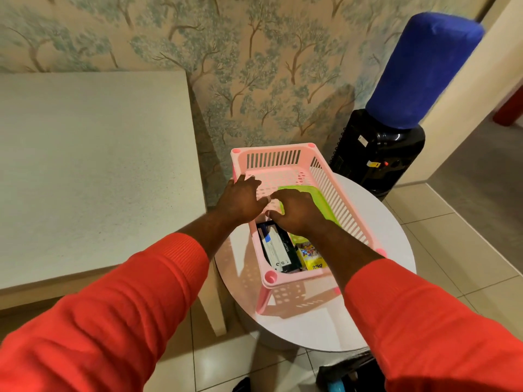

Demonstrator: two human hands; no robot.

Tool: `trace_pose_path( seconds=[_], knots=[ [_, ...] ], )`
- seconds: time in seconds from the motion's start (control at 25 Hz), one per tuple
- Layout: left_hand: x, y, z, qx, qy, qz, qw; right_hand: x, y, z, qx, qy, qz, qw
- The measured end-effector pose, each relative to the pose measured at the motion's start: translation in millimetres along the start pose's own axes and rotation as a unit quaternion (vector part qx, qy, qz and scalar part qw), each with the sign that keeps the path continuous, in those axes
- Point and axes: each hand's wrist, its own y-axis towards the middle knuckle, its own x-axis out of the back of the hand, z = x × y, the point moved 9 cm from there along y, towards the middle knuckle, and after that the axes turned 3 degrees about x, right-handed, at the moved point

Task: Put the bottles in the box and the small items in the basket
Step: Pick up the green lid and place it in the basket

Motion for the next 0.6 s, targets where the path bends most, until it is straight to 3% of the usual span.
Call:
trace_pose_path(
  seconds=[0.32, 0.6],
  knots=[
    [33.0, -102.8, -17.7, -0.024, 0.051, 0.002, 0.998, 39.7, -86.9, 36.7, -0.024, -0.023, -0.031, 0.999],
    [36.1, -269.2, -14.0, 0.001, 0.076, -0.032, 0.997, 27.7, -222.2, 122.4, 0.009, -0.003, -0.081, 0.997]
  ],
)
